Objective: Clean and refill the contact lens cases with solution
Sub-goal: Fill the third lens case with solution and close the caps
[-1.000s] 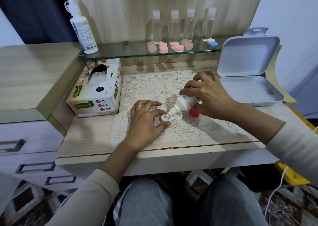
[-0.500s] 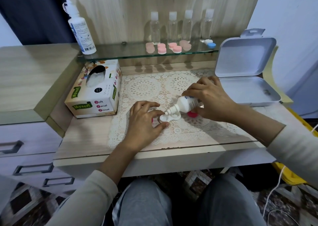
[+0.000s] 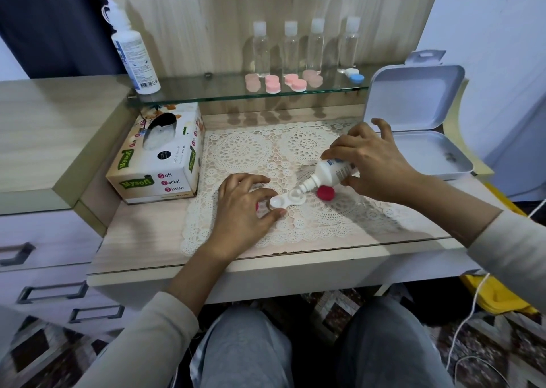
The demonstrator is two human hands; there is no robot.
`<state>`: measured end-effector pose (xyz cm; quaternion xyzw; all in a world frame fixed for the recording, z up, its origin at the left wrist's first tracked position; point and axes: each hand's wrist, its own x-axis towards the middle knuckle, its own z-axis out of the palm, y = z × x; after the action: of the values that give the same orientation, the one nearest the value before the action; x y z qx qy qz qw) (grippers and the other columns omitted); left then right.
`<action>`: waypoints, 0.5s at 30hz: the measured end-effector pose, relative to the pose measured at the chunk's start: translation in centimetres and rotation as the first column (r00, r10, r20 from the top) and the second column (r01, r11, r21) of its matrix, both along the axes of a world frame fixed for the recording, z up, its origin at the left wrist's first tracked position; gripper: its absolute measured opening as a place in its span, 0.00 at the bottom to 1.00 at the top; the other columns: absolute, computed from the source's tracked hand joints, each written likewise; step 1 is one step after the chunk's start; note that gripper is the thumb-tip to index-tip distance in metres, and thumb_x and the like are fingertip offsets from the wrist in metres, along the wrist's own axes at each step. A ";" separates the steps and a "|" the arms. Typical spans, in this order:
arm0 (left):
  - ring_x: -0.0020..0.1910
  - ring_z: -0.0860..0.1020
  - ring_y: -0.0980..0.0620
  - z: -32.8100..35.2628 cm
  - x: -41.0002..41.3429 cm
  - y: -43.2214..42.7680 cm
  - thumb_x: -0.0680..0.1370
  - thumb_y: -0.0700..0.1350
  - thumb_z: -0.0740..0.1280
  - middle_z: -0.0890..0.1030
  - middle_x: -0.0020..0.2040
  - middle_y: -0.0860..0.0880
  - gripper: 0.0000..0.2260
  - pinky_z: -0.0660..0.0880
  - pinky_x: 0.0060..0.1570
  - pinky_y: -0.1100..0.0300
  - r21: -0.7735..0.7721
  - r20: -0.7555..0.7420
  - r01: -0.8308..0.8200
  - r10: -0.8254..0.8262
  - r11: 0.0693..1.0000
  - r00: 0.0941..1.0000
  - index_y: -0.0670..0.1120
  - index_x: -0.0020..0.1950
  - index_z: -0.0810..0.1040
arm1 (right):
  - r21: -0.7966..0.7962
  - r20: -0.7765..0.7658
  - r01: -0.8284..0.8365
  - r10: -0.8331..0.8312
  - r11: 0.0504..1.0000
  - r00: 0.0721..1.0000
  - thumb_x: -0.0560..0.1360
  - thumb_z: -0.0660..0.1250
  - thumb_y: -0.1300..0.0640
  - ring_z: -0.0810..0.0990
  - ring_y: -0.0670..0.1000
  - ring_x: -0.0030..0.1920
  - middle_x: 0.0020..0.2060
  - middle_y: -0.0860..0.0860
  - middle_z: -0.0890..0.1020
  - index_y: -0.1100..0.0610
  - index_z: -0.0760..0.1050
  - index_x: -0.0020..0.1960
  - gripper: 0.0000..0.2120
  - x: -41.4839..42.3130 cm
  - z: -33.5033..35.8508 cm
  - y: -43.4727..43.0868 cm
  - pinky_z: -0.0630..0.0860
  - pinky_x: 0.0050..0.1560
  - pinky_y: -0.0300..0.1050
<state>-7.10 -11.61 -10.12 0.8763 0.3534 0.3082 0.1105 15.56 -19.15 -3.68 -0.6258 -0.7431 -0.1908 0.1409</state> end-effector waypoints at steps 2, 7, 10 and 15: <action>0.59 0.68 0.48 -0.1 0.0 0.0 0.68 0.58 0.69 0.78 0.57 0.53 0.17 0.60 0.58 0.54 0.007 0.002 0.004 -0.004 1.000 1.000 0.48 0.50 0.83 | 0.014 0.009 -0.009 0.008 1.000 1.000 0.56 0.78 0.65 0.76 0.62 0.50 0.46 0.53 0.82 0.56 0.80 0.52 0.25 -0.1 0.1 0.1 0.61 0.57 0.69; 0.59 0.69 0.48 -0.1 0.0 0.0 0.68 0.56 0.72 0.78 0.56 0.52 0.15 0.62 0.58 0.52 0.012 0.000 0.004 -0.004 1.000 1.000 0.48 0.49 0.83 | 0.044 0.025 -0.025 0.024 0.999 0.999 0.54 0.79 0.66 0.77 0.61 0.47 0.44 0.53 0.83 0.56 0.81 0.50 0.25 -0.3 0.2 0.2 0.65 0.52 0.66; 0.59 0.68 0.48 -0.1 0.0 0.0 0.68 0.54 0.73 0.78 0.57 0.52 0.15 0.61 0.59 0.52 0.014 -0.002 0.003 -0.003 1.000 1.000 0.48 0.50 0.83 | 0.022 0.011 -0.006 0.005 1.000 1.000 0.56 0.78 0.66 0.76 0.61 0.48 0.45 0.53 0.83 0.57 0.81 0.51 0.24 -0.5 0.4 0.0 0.64 0.52 0.62; 0.59 0.69 0.48 -0.1 0.0 0.0 0.67 0.58 0.69 0.79 0.56 0.53 0.17 0.63 0.58 0.51 0.009 -0.002 0.001 -0.001 1.000 1.000 0.49 0.48 0.83 | -0.049 0.003 0.025 -0.024 0.998 1.000 0.61 0.76 0.64 0.73 0.60 0.52 0.49 0.52 0.82 0.56 0.79 0.55 0.23 -0.7 0.6 -0.2 0.60 0.56 0.60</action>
<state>-7.05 -11.59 -10.19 0.8773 0.3515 0.3089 0.1064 14.91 -19.39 -3.11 -0.6379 -0.7400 -0.1750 0.1221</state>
